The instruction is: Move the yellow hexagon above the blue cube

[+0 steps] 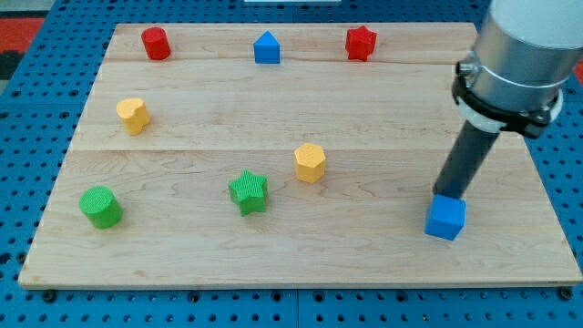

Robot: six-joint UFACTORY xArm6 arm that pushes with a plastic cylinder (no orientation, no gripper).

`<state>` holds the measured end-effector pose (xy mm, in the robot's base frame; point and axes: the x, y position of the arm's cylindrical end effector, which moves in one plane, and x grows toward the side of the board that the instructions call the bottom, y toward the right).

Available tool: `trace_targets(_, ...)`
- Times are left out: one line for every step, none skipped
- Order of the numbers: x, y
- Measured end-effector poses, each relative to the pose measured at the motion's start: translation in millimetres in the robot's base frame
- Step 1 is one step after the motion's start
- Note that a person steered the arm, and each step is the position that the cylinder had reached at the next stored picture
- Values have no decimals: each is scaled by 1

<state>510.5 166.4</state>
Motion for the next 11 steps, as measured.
trace_targets(-35, -66)
trace_targets(-75, -129)
trace_targets(-71, -191)
trace_targets(-34, -189)
trace_targets(-48, -136)
trace_targets(-57, -118)
trace_targets(-58, -56)
trace_targets(-58, -46)
trace_targets(-47, -14)
trace_targets(-64, 0)
trace_targets(-121, 0)
